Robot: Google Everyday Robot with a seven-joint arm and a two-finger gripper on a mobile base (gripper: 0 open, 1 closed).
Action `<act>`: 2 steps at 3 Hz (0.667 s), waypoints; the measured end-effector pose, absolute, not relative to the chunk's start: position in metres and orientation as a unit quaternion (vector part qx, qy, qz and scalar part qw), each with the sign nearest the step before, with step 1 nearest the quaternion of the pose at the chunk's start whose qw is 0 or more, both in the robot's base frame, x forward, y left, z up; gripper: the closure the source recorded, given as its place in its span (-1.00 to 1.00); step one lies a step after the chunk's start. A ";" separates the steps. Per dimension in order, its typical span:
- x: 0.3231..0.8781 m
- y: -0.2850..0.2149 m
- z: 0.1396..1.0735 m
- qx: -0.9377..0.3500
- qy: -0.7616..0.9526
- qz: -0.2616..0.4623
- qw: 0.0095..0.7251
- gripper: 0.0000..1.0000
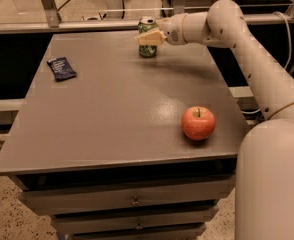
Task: Knock green can over
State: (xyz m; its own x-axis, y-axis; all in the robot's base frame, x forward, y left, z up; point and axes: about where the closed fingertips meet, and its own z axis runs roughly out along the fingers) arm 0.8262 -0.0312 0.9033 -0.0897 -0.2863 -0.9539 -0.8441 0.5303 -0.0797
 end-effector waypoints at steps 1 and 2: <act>0.823 -0.031 0.911 -0.419 0.681 0.257 0.543 0.21; 0.811 -0.033 0.936 -0.444 0.666 0.255 0.543 0.67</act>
Offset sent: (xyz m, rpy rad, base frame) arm -0.0395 -0.0166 0.0722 -0.0737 -0.0849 0.1513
